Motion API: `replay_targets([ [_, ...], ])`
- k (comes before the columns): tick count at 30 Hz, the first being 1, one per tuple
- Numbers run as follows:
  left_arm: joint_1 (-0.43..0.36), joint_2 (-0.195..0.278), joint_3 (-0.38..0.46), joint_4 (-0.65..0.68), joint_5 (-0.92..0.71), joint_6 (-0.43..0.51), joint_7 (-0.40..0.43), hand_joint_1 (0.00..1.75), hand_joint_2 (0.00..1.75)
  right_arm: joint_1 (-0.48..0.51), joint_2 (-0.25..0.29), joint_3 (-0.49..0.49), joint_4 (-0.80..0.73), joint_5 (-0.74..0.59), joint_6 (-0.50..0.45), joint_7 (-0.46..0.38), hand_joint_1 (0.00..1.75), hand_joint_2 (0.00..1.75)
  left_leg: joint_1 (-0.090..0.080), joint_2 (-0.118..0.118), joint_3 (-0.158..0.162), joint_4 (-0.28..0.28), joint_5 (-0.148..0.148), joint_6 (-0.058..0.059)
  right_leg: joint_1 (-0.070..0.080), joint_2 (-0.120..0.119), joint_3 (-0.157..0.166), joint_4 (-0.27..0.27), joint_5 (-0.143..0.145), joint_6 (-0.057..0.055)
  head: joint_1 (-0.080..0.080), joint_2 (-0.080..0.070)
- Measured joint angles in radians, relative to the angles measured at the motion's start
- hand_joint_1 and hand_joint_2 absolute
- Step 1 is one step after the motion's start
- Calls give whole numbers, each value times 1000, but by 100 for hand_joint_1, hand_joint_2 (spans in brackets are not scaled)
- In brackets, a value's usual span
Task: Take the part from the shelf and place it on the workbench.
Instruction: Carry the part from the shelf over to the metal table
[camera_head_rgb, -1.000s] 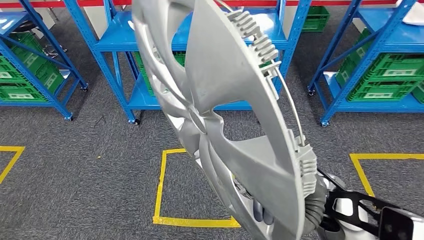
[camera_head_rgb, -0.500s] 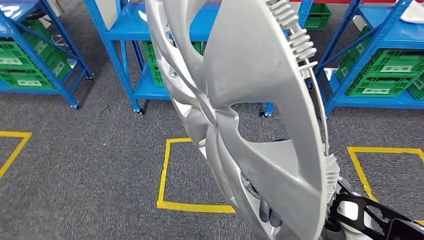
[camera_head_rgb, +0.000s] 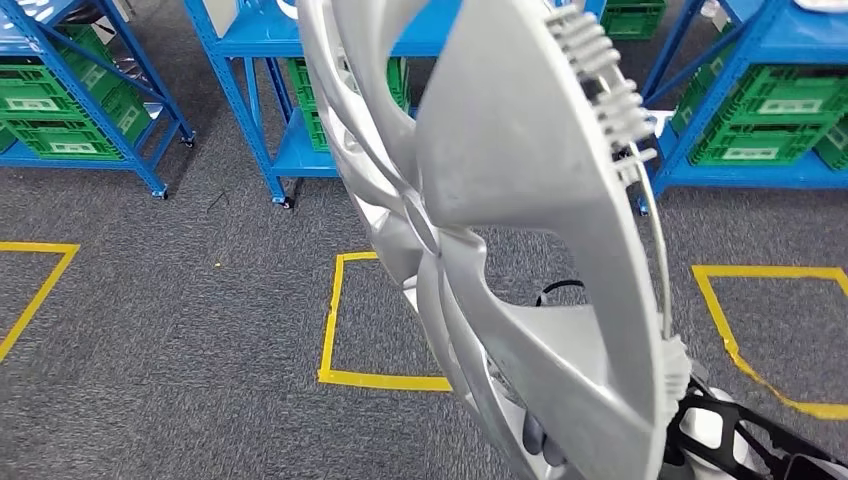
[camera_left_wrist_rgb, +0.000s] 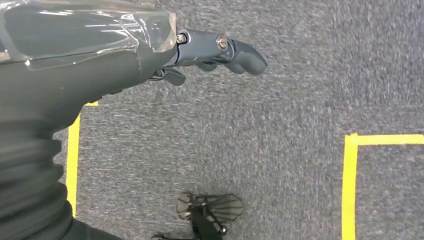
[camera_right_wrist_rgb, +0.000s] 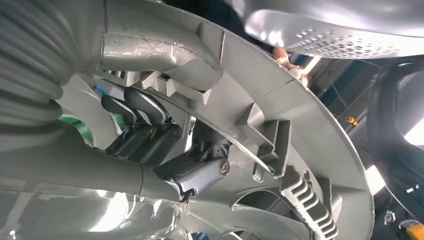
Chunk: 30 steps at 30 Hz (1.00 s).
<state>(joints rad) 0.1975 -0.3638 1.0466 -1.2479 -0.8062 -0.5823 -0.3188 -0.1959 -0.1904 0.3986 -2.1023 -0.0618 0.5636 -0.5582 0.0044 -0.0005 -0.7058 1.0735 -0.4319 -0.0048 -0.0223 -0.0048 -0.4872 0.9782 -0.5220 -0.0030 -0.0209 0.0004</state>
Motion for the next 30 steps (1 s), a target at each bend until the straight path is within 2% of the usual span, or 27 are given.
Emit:
replay_targets([
  [2, 1, 1, 3, 0, 4, -1, 1, 0, 175, -6, -2, 2, 0, 43, -22, -11, 171, 175, 5, 0, -28, 131, -90, -9, 3, -2, -18, 3, 15, -7, -3, 0],
  [3, 1, 1, 3, 0, 10, -1, 4, 0, 175, -8, -3, 2, -1, 74, -39, -18, 171, 175, 6, 0, -35, 187, -114, -11, 4, -3, -28, 6, 23, -7, -3, 0],
  [4, 2, 1, 2, 0, 18, -1, 8, 0, 175, -9, -4, 2, -2, 108, -58, -26, 171, 175, 7, 0, -27, 214, -116, -12, 6, -3, -40, 9, 30, -6, -3, 0],
  [5, 4, 1, 2, -1, 28, 0, 14, 0, 175, -10, -6, 1, -4, 142, -77, -34, 171, 175, 7, 0, -2, 204, -102, -10, 6, -3, -52, 13, 36, -5, -3, 0],
  [6, 5, 1, 0, -2, 38, 2, 20, 0, 175, -10, -7, 0, -7, 173, -95, -42, 171, 175, 7, 0, 40, 157, -80, -7, 7, -2, -61, 17, 41, -3, -3, 0],
  [8, 9, 2, -2, -10, 54, 5, 29, 0, 175, -12, -10, -3, -17, 212, -117, -55, 171, 175, 3, -3, 138, 20, -61, 6, 9, -1, -75, 22, 50, 3, -2, 0],
  [9, 10, 2, -4, -15, 59, 6, 32, 0, 175, -14, -12, -4, -22, 223, -123, -60, 171, 175, -1, -4, 171, -32, -63, 12, 9, -1, -81, 23, 57, 9, -2, 0],
  [11, 12, 3, -6, -22, 62, 6, 34, 0, 175, -18, -14, -6, -30, 234, -128, -64, 171, 175, -10, -6, 191, -73, -67, 21, 5, -3, -92, 22, 72, 27, -2, 0],
  [13, 12, 3, -7, -24, 57, 9, 34, 0, 175, -19, -17, -7, -35, 241, -130, -66, 171, 175, -10, -3, 186, -90, -51, 32, 3, -2, -103, 26, 74, 38, -2, 0],
  [14, 11, 3, -7, -24, 55, 11, 34, 0, 175, -19, -19, -8, -36, 244, -131, -67, 171, 175, -8, -1, 182, -98, -40, 39, 3, -2, -113, 43, 57, 37, -1, 0],
  [15, 9, 3, -8, -24, 52, 13, 34, 0, 175, -19, -21, -8, -37, 245, -130, -69, 171, 175, -6, 1, 175, -106, -29, 45, 4, -1, -127, 80, 26, 33, 1, 0],
  [17, 4, 2, -9, -23, 48, 15, 33, 0, 175, -20, -25, -8, -37, 246, -130, -74, 171, 175, -5, 3, 149, -105, -9, 51, 4, 0, -167, 205, -54, 26, 3, 0],
  [18, 3, 1, -10, -22, 45, 16, 32, 0, 175, -19, -26, -8, -37, 245, -129, -76, 171, 175, -5, 4, 135, -103, 0, 50, 4, 0, -181, 265, -80, 29, 3, 0],
  [19, 1, 1, -10, -21, 41, 16, 30, 0, 175, -19, -28, -8, -36, 242, -126, -79, 171, 175, -5, 4, 121, -100, 10, 50, 3, 0, -183, 302, -88, 36, 3, 0],
  [20, -2, 0, -11, -19, 36, 16, 27, 0, 175, -19, -31, -8, -36, 238, -121, -82, 171, 175, -4, 5, 105, -97, 20, 48, 2, 0, -168, 304, -75, 48, 3, 0],
  [21, -4, 0, -11, -18, 29, 15, 23, 0, 175, -20, -34, -8, -36, 233, -116, -85, 171, 175, -3, 5, 89, -92, 29, 45, 0, 0, -136, 270, -51, 60, 3, 0],
  [22, -7, -1, -12, -16, 21, 15, 18, 0, 175, -20, -36, -8, -36, 228, -110, -88, 171, 175, -2, 4, 73, -84, 38, 41, -2, 0, -89, 208, -29, 70, 3, 0],
  [23, -9, -1, -12, -14, 11, 15, 12, 0, 175, -21, -38, -7, -36, 224, -105, -91, 171, 175, -3, 3, 57, -75, 46, 36, -2, 0, -36, 130, -20, 72, 3, 0],
  [24, -12, -1, -11, -12, 1, 14, 6, 0, 175, -21, -39, -7, -36, 221, -102, -94, 171, 175, -4, 2, 46, -68, 54, 30, -1, 2, 2, 69, -22, 66, 2, 0],
  [25, -15, -2, -10, -11, -10, 13, -2, 0, 175, -21, -41, -7, -35, 219, -100, -95, 171, 175, -5, 1, 38, -63, 62, 24, 1, 3, 23, 28, -30, 56, 2, 0],
  [26, -19, -2, -7, -9, -20, 11, -9, 0, 175, -21, -42, -7, -35, 218, -99, -96, 171, 175, -5, 1, 33, -61, 70, 19, 4, 4, 27, 11, -36, 44, 1, 0],
  [28, -24, -2, 3, -4, -38, 8, -20, 0, 175, -21, -43, -7, -33, 218, -96, -97, 171, 175, -2, 0, 25, -60, 79, 9, 2, 3, 5, 14, -22, 21, 1, 0],
  [29, -25, -2, 8, -1, -44, 7, -23, 0, 175, -22, -44, -6, -32, 218, -94, -97, 171, 175, 0, 0, 18, -49, 59, 3, 1, 2, -5, 14, -11, 11, -1, 0],
  [30, -25, -2, 12, 1, -48, 6, -25, 0, 175, -22, -44, -6, -32, 218, -93, -97, 171, 175, 2, 0, 9, -22, 18, -3, -1, 1, -17, 14, 2, 3, -2, 0],
])
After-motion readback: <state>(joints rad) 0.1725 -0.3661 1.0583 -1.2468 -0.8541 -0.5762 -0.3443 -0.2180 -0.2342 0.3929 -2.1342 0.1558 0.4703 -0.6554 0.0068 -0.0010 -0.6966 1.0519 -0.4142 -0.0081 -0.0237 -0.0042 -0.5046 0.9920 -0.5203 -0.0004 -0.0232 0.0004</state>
